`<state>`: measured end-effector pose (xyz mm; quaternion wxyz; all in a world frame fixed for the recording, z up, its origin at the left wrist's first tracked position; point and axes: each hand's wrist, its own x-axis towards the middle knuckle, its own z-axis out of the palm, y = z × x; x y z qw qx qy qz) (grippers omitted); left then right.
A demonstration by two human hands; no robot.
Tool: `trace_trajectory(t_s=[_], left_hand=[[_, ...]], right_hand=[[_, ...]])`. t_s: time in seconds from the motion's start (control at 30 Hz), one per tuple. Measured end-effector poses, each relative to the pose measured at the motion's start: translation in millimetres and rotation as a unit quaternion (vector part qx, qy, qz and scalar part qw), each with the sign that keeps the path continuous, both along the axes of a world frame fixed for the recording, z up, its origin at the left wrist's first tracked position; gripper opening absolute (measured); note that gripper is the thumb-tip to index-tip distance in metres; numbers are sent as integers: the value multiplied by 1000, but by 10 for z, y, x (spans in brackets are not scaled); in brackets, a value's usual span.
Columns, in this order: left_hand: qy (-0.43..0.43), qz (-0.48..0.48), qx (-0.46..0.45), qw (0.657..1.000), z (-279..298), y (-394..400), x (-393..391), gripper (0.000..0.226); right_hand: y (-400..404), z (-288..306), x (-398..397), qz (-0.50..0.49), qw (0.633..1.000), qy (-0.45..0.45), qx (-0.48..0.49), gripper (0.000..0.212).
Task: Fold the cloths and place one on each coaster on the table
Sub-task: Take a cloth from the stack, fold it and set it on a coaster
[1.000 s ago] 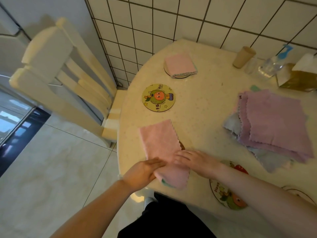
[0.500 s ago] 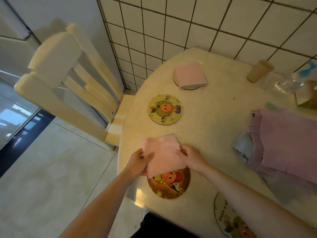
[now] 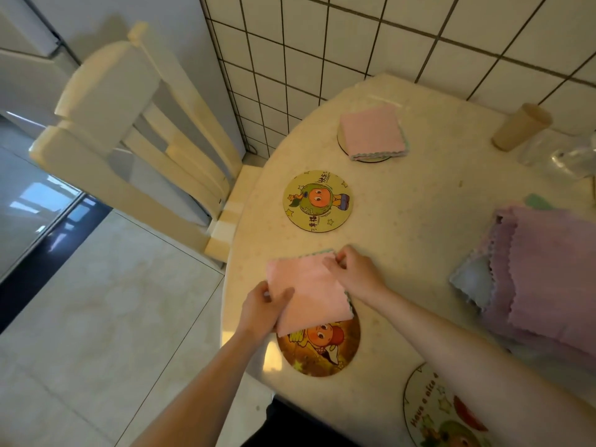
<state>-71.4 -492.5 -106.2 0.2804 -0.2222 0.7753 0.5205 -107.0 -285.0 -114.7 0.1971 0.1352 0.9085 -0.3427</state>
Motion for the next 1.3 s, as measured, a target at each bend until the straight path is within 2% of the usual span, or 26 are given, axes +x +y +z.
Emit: trace_trajectory(t_s=[0.1, 0.23, 0.4, 0.5, 0.57, 0.67, 0.8, 0.9, 1.0, 1.1, 1.17, 1.23, 1.3], left_hand=[[3, -36, -17, 999, -14, -1, 18, 49], [12, -67, -49, 996, -40, 17, 11, 50], [9, -80, -76, 994, -65, 35, -8, 46], [-4, -57, -68, 996, -32, 25, 3, 41], [3, -43, -120, 992, -10, -3, 13, 36], [20, -41, -203, 978, 8, -23, 42, 32], [9, -62, -233, 970, 12, 81, 52, 23], [-14, -67, -241, 968, 36, 156, 15, 17], [-39, -61, -221, 973, 61, 184, -29, 14], [-53, -31, -173, 983, 124, 172, -35, 16], [-49, -22, -104, 993, 183, 136, -42, 19], [-40, -8, -22, 999, 263, 81, -83, 18], [-37, 23, 32, 999, 314, 3, -179, 15]], right_hand=[[-22, -2, -163, 11, 1000, 1, -1, 27], [-22, -11, -263, 51, 997, 14, 54, 15], [3, -38, -316, 49, 996, 1, 80, 20], [-24, -30, -306, 27, 997, 7, 73, 24], [-36, -1, -281, 16, 999, 7, 44, 34], [-25, 15, -229, 88, 996, 18, 24, 45], [-24, 26, -267, 160, 983, 34, 80, 41], [-56, 40, -367, 185, 977, -6, 101, 41], [-61, 47, -459, 219, 969, -40, 109, 37], [-35, 101, -496, 268, 959, -43, 86, 21], [25, 139, -499, 233, 971, -52, 19, 17], [109, 188, -519, 159, 979, -83, -94, 20], [202, 251, -544, 94, 966, -125, -208, 31]])
